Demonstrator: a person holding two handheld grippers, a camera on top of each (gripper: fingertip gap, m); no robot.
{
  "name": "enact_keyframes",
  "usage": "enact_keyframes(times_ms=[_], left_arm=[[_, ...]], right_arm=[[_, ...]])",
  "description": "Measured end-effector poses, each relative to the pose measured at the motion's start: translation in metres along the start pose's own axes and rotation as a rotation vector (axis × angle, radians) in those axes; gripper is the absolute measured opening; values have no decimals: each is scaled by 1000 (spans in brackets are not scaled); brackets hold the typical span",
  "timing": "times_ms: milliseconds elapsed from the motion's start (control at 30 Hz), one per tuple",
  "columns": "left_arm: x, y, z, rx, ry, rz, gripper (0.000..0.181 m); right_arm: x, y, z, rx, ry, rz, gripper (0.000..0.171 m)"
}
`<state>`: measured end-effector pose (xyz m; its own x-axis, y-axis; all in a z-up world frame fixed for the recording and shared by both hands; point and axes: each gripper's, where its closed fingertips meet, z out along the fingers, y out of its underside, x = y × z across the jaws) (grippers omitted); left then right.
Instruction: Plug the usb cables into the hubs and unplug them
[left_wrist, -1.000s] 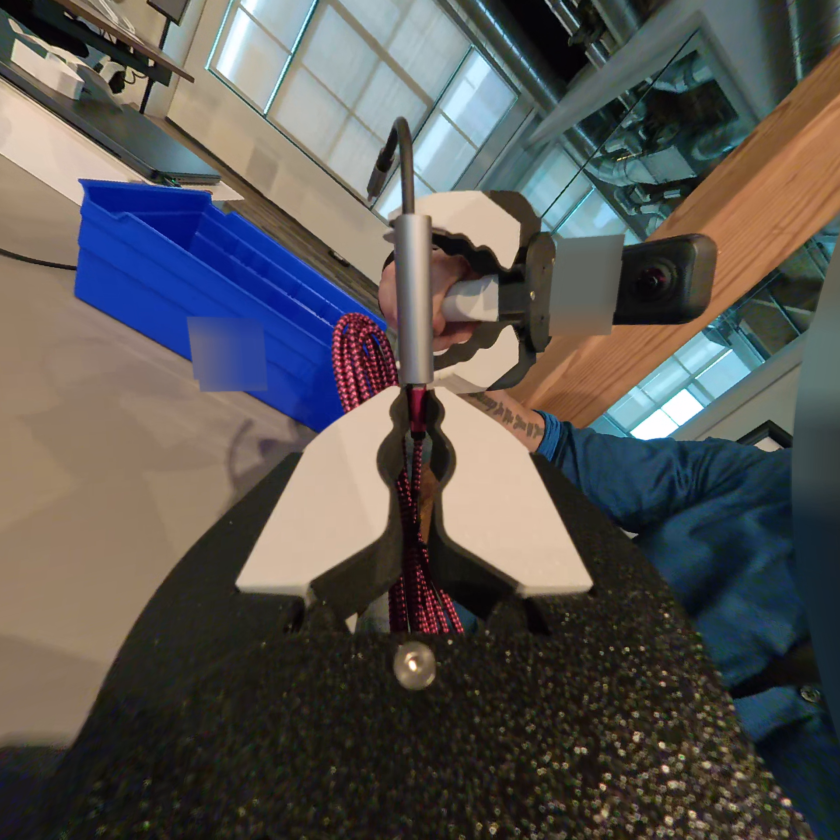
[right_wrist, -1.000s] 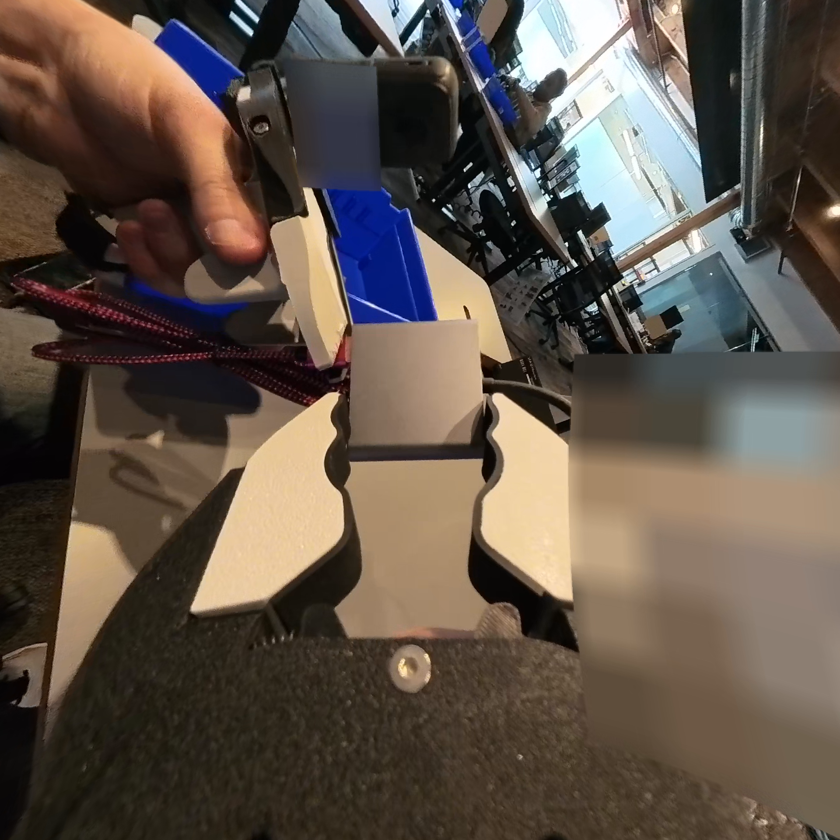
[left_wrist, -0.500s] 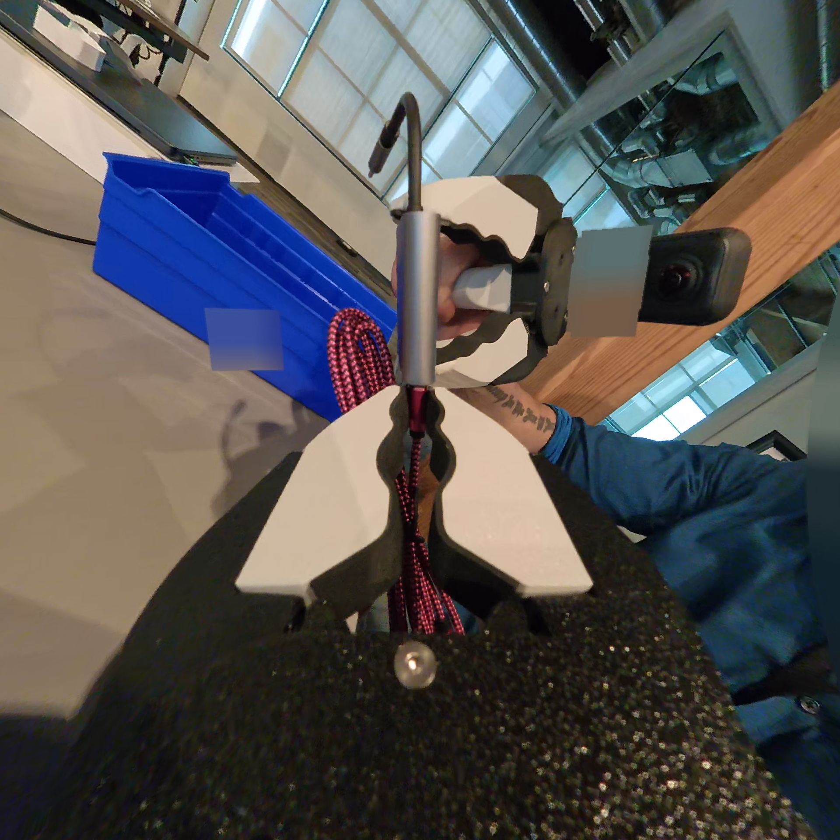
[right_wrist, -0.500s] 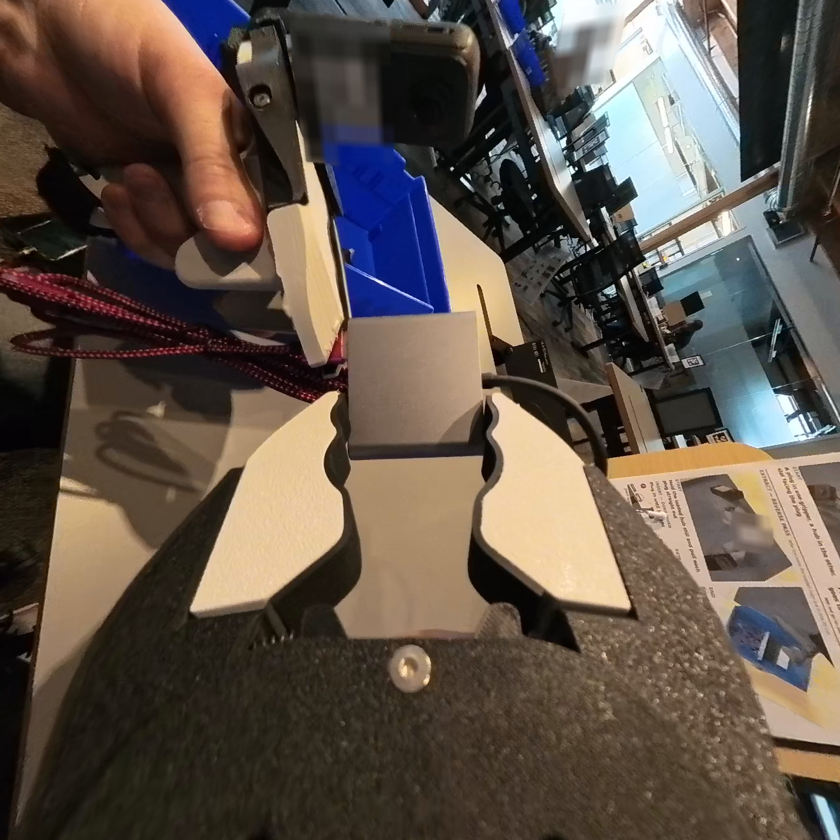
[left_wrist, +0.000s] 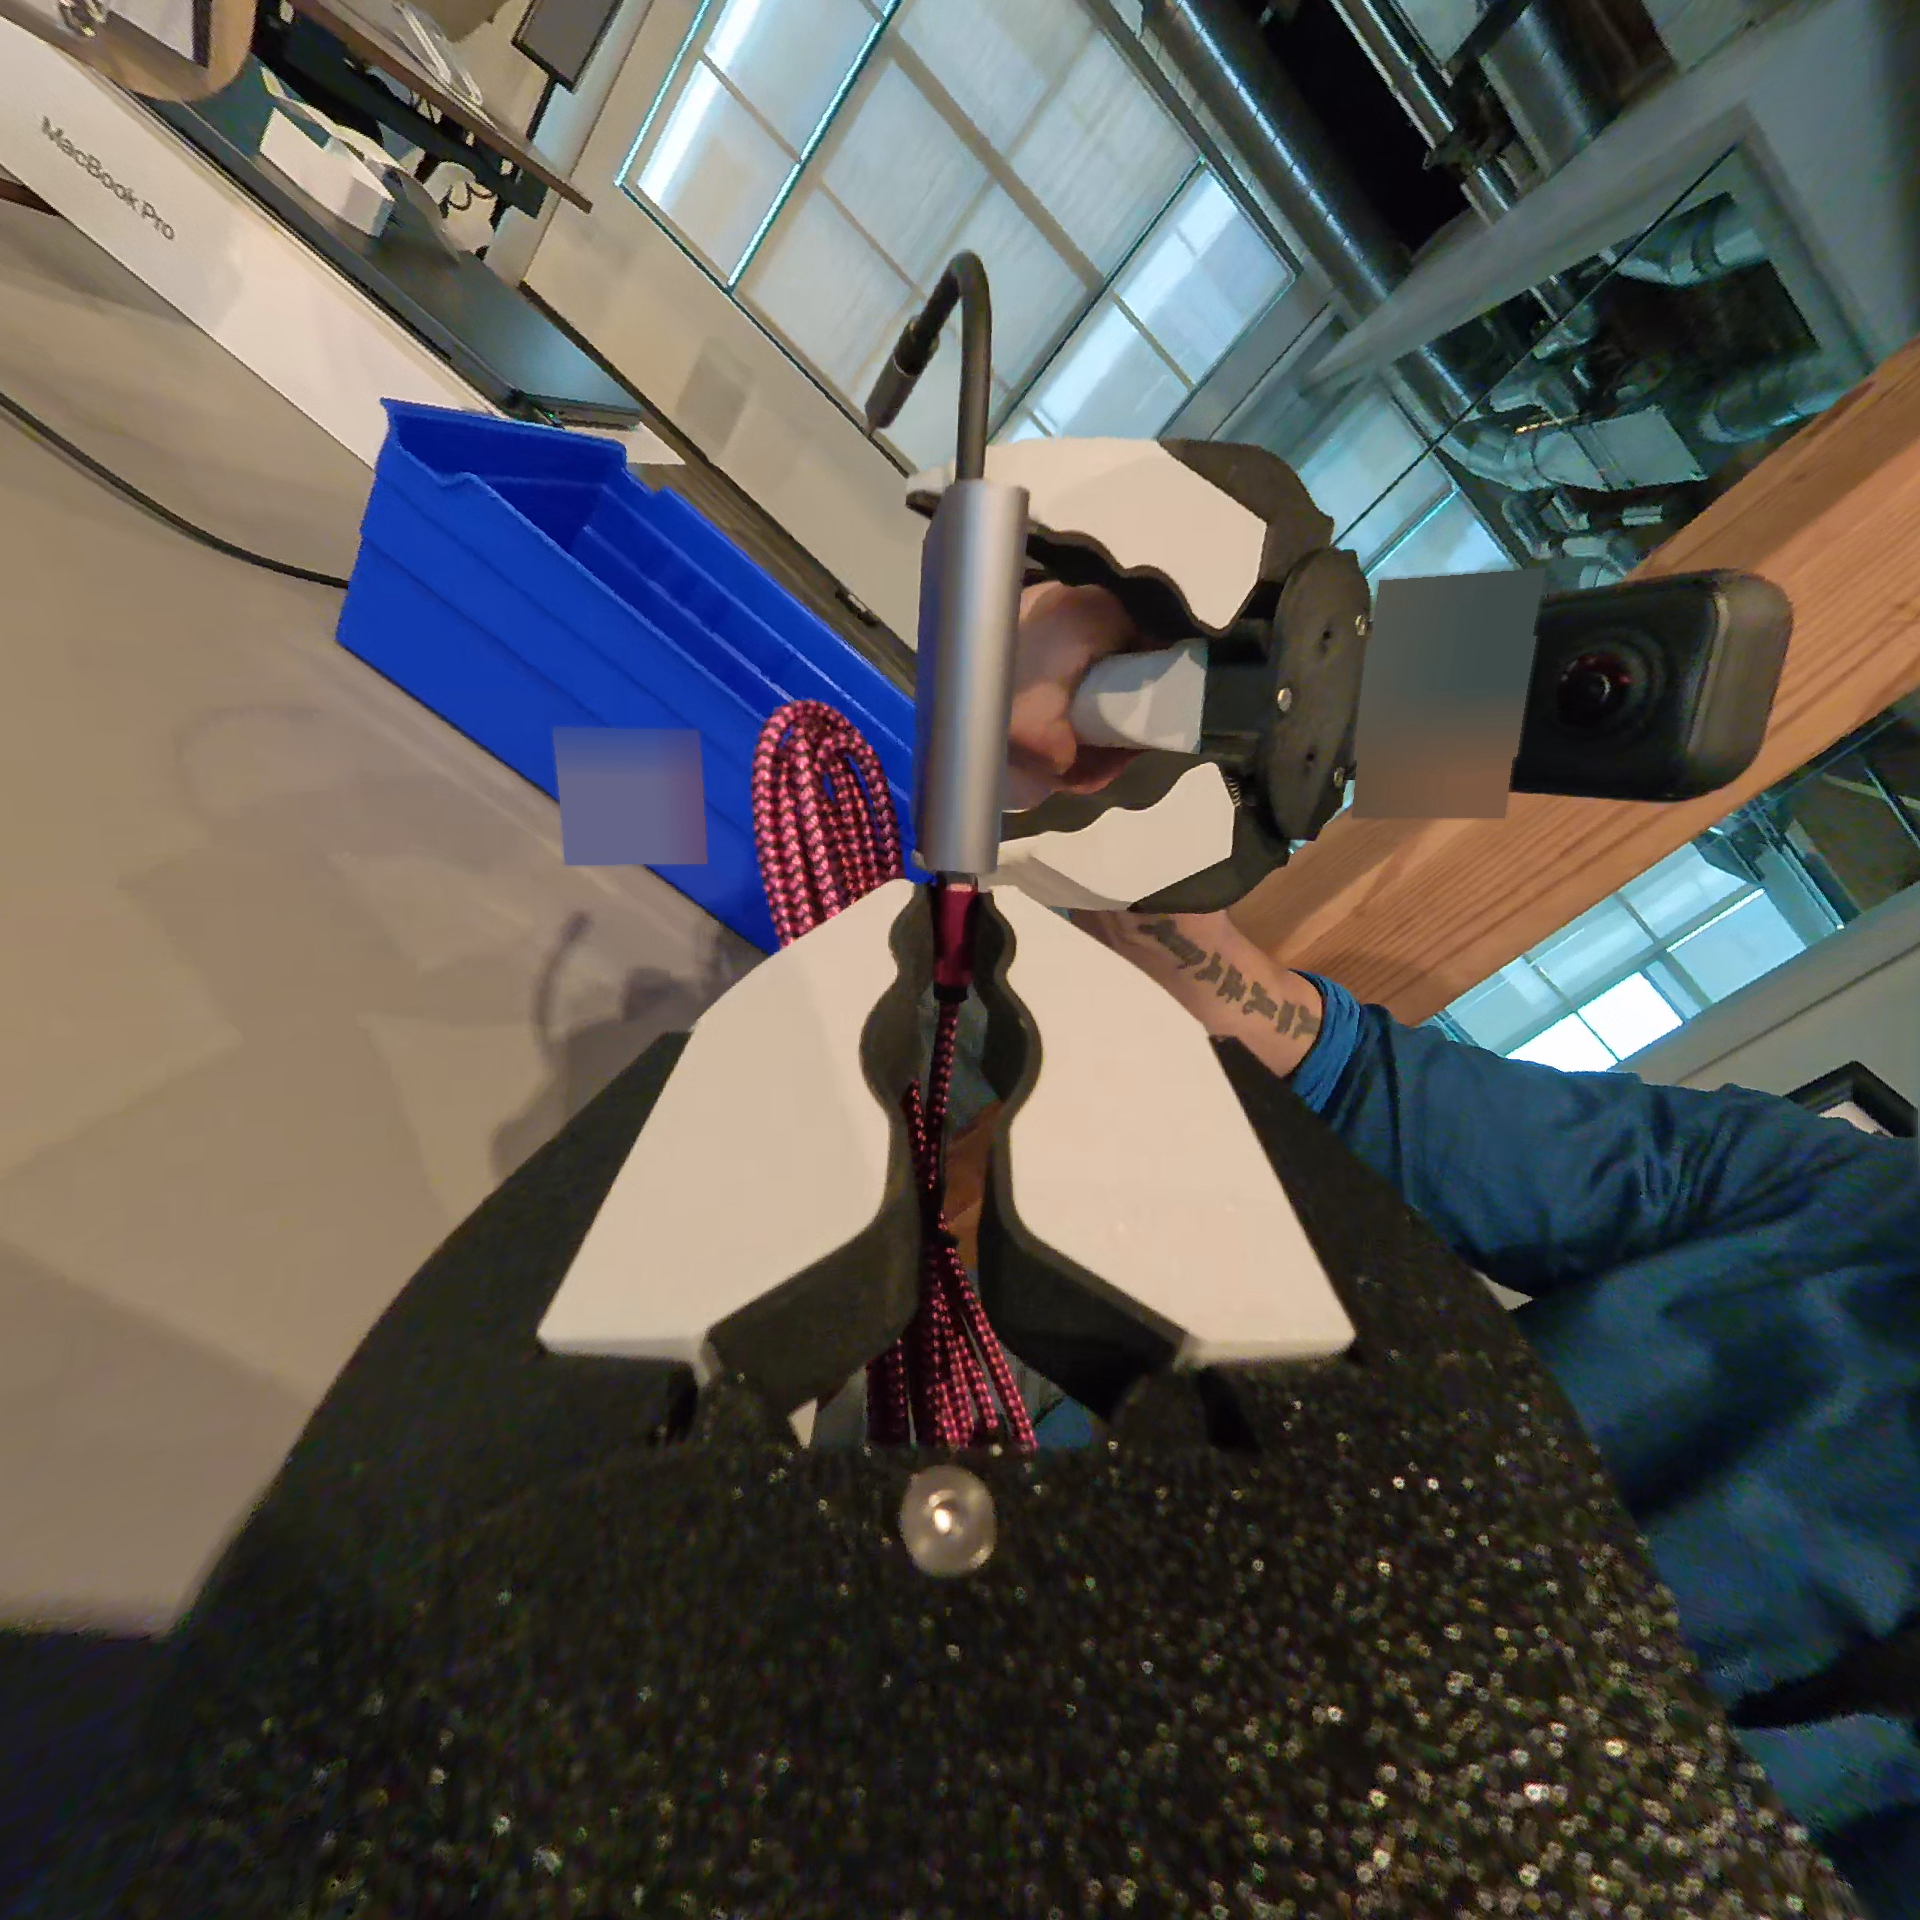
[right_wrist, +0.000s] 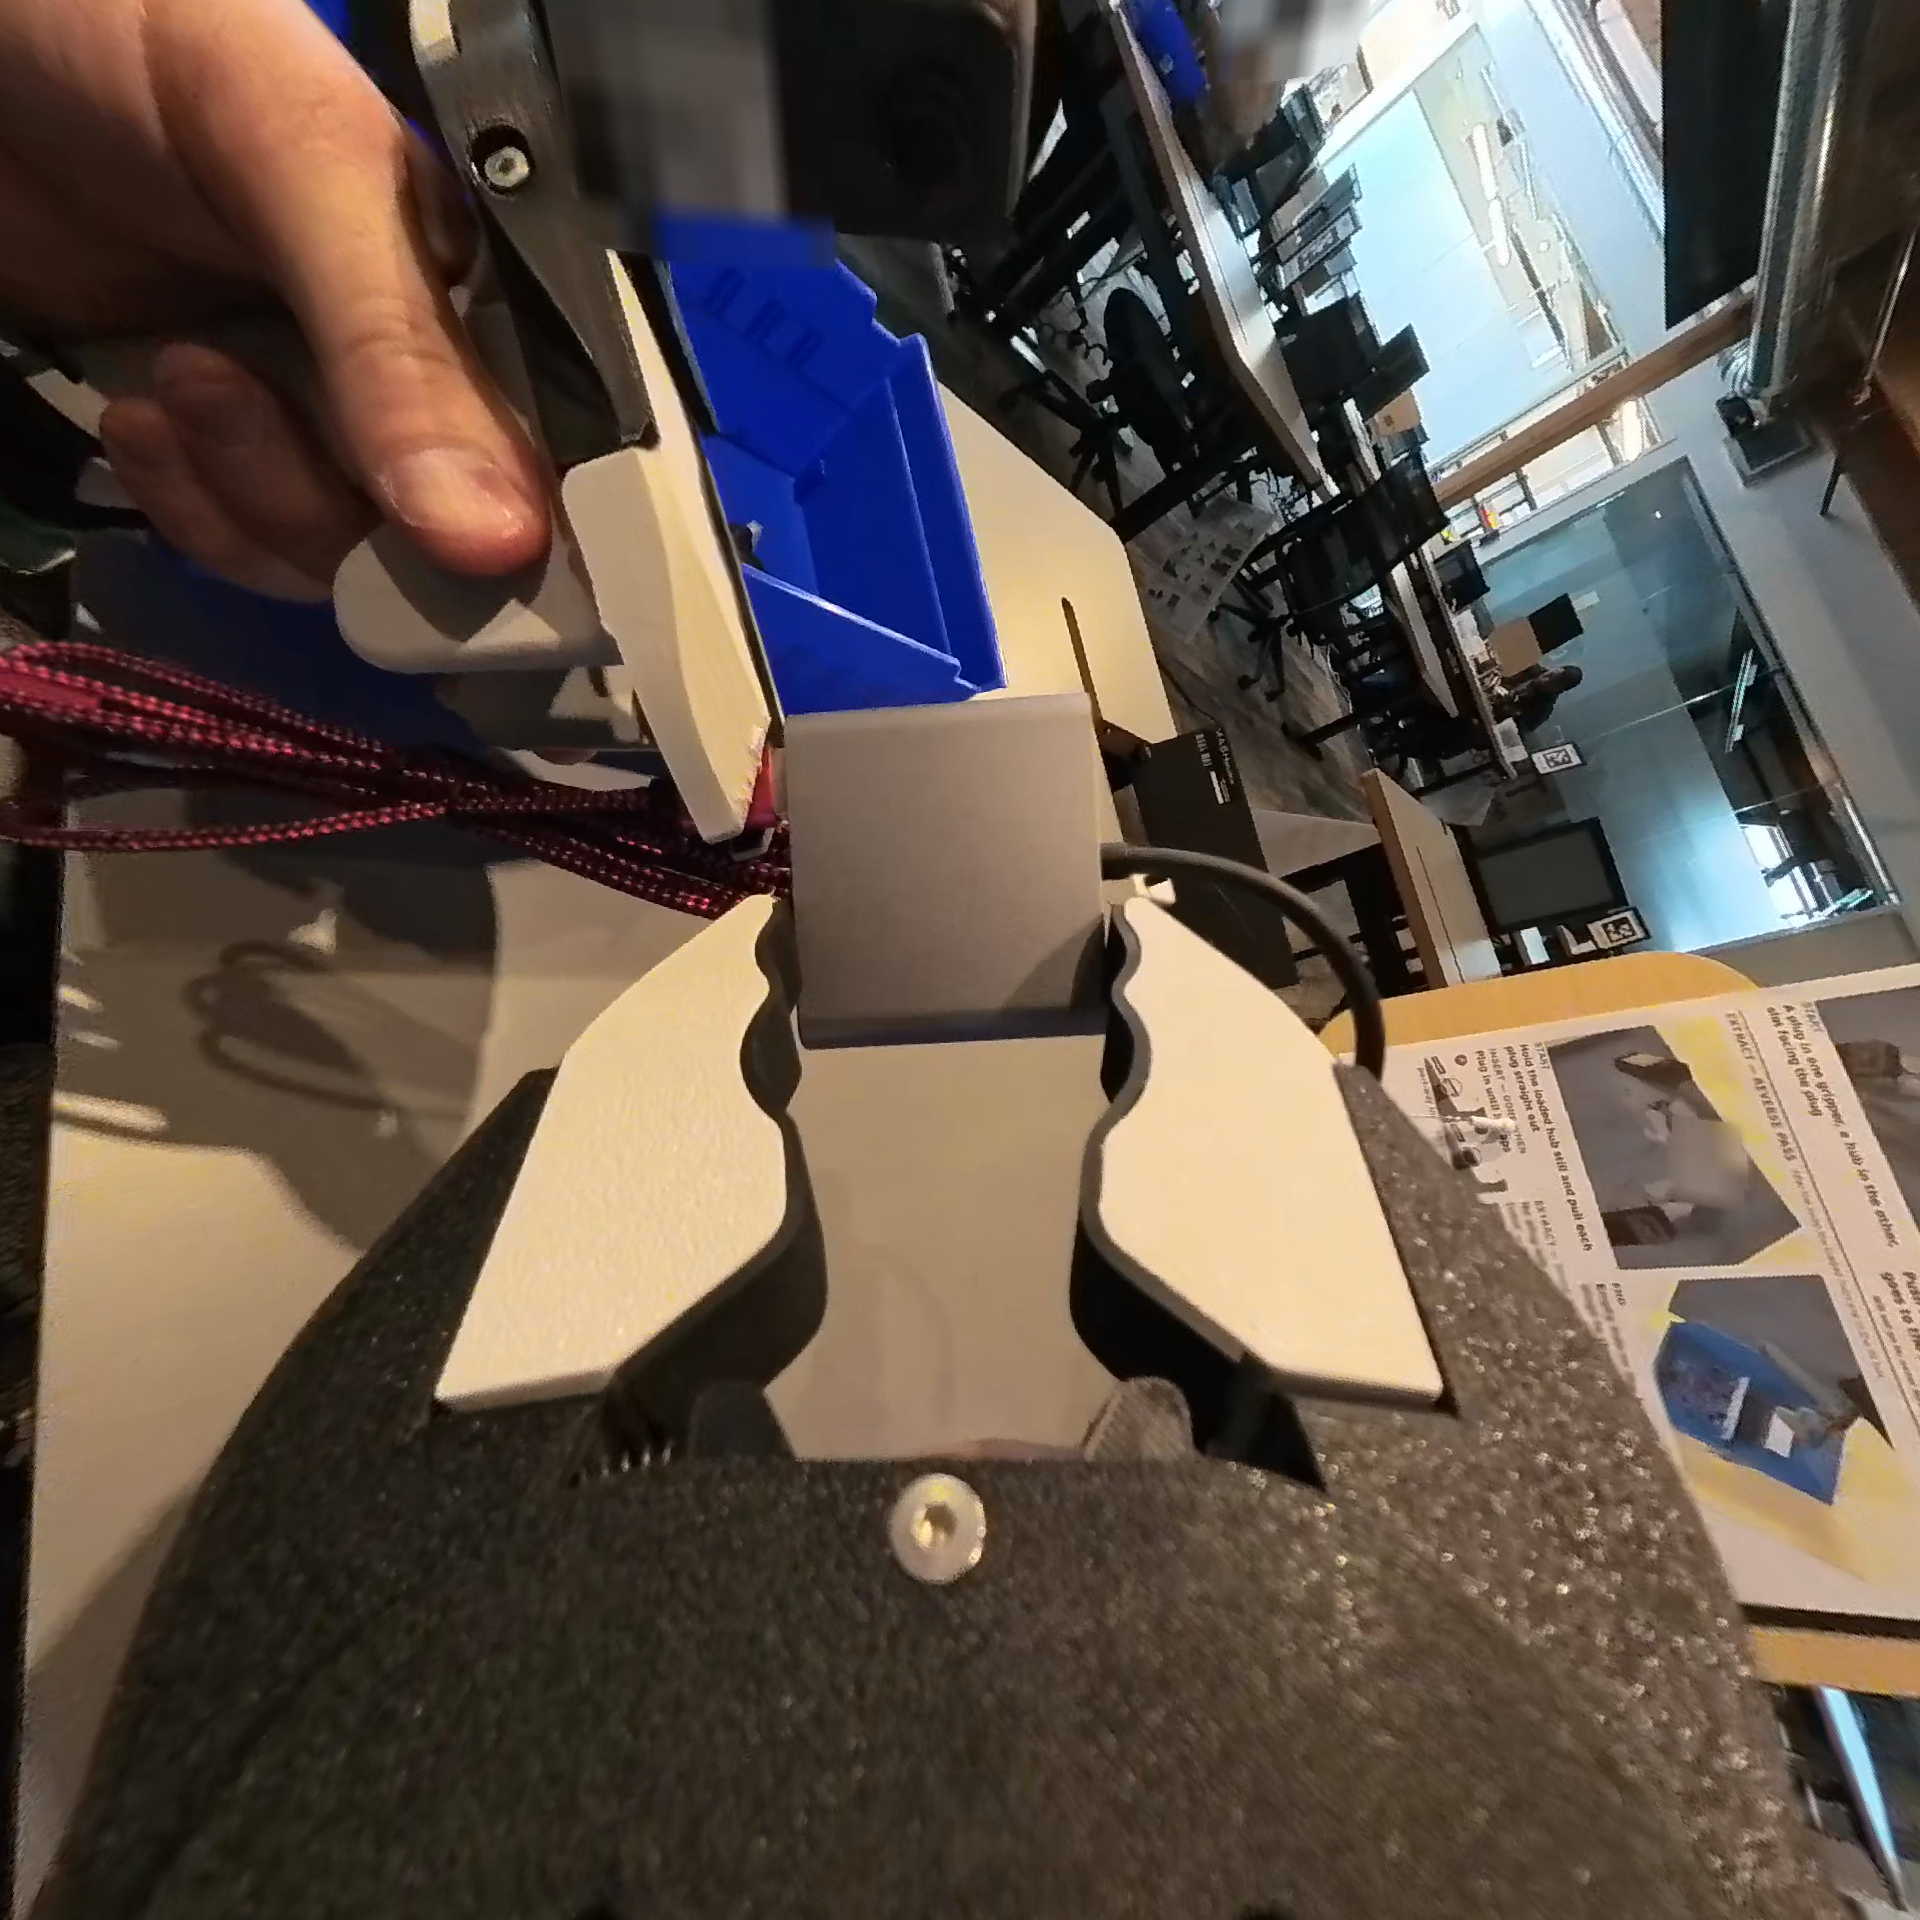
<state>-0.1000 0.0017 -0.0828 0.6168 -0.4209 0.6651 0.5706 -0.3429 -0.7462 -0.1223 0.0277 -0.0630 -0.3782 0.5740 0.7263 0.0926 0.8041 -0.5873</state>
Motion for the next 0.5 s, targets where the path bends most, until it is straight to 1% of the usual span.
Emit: enact_keyframes(times_ms=[500], left_arm=[[-3, -1, -1, 7, 1, -13, 7]], right_arm=[[4, 1, 5, -26, -3, 9, 56]])
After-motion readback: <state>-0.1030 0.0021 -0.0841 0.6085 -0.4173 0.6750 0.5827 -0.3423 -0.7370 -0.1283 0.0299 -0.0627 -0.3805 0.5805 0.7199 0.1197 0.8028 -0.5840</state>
